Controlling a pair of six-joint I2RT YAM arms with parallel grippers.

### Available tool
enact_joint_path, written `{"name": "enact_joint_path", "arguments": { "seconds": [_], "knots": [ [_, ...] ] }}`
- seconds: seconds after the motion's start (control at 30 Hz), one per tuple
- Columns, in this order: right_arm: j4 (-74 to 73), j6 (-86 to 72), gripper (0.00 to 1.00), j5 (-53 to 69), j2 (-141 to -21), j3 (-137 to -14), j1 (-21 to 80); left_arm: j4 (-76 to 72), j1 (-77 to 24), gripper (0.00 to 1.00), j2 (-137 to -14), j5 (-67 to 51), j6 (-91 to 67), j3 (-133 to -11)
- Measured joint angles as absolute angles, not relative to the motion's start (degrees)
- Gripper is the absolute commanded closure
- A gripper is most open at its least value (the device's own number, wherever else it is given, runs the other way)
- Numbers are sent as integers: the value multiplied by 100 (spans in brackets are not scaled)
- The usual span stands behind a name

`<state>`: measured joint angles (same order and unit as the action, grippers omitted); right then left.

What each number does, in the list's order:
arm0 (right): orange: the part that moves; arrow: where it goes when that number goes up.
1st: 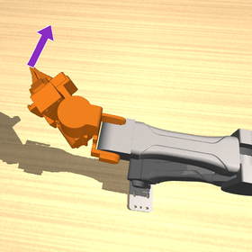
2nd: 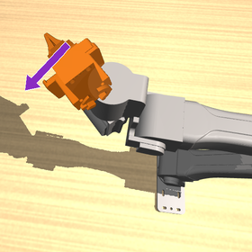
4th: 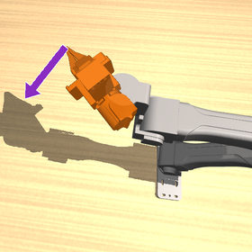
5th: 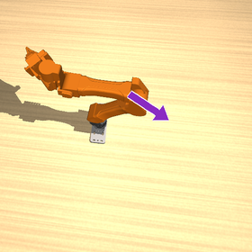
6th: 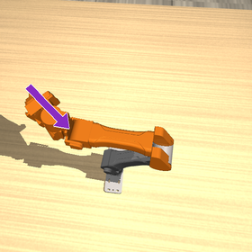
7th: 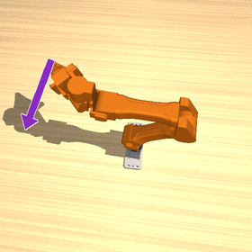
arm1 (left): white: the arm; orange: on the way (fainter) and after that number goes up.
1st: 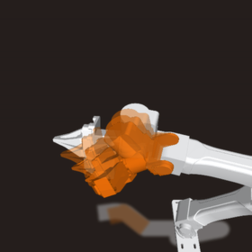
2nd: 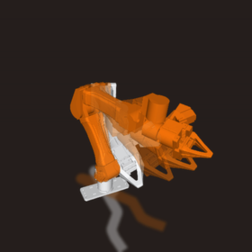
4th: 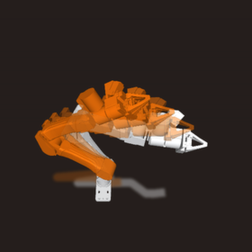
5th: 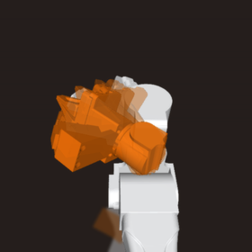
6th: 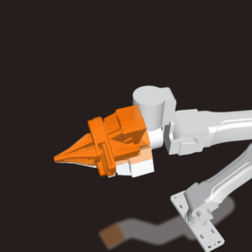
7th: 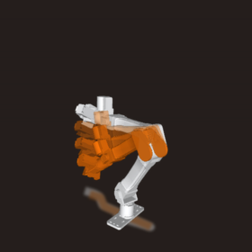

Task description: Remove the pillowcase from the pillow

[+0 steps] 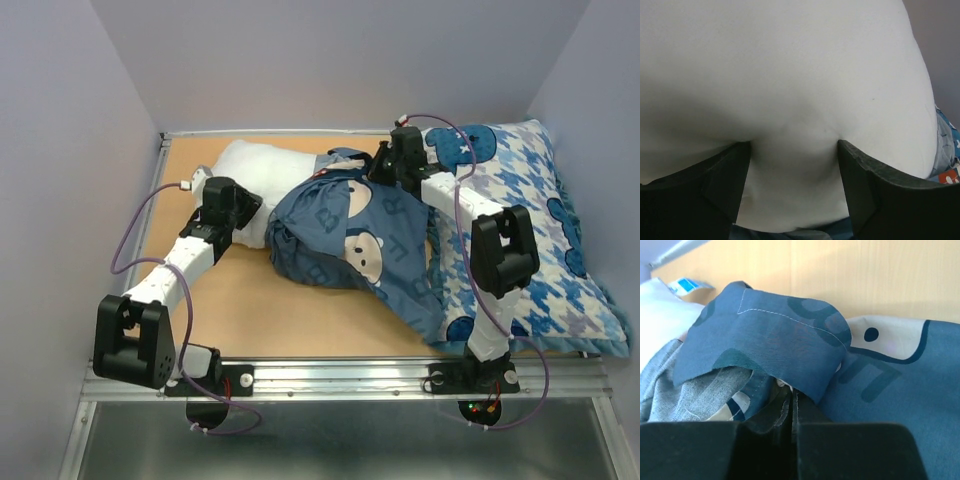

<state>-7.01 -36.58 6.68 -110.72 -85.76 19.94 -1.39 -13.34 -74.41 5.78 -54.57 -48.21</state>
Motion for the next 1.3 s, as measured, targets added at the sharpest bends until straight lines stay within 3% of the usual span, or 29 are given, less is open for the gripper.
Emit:
{"name": "enact_joint_path", "arguments": {
  "seconds": [0.03, 0.07, 0.17, 0.27, 0.57, 0.9, 1.3],
  "knots": [
    [-735, -3566, 85, 666, -11118, -8641, 2021, -285, -1334, 100, -7524, 569, -5435, -4812],
    [-766, -3492, 66, 666, -11150, -8696, 2045, -388, -1334, 100, -7561, 548, -5411, -4805],
    [-976, -3232, 29, 613, -11201, -8938, 2176, -679, -1341, 100, -7634, 497, -5378, -4807],
    [-1326, -3028, 16, 473, -11201, -9231, 2303, -698, -1339, 100, -7636, 591, -5389, -4805],
    [-2460, -2655, 13, 1, -10272, -9520, 2705, -489, -1352, 100, -7494, 937, -5544, -4805],
    [-2464, -2261, 14, -843, -7994, -8224, 4191, -368, -1393, 100, -7461, 1031, -5586, -4853],
    [-2923, -2434, 15, -2095, -7852, -6479, 6180, -204, -1428, 100, -7459, 1061, -5544, -5009]
  ]
}}
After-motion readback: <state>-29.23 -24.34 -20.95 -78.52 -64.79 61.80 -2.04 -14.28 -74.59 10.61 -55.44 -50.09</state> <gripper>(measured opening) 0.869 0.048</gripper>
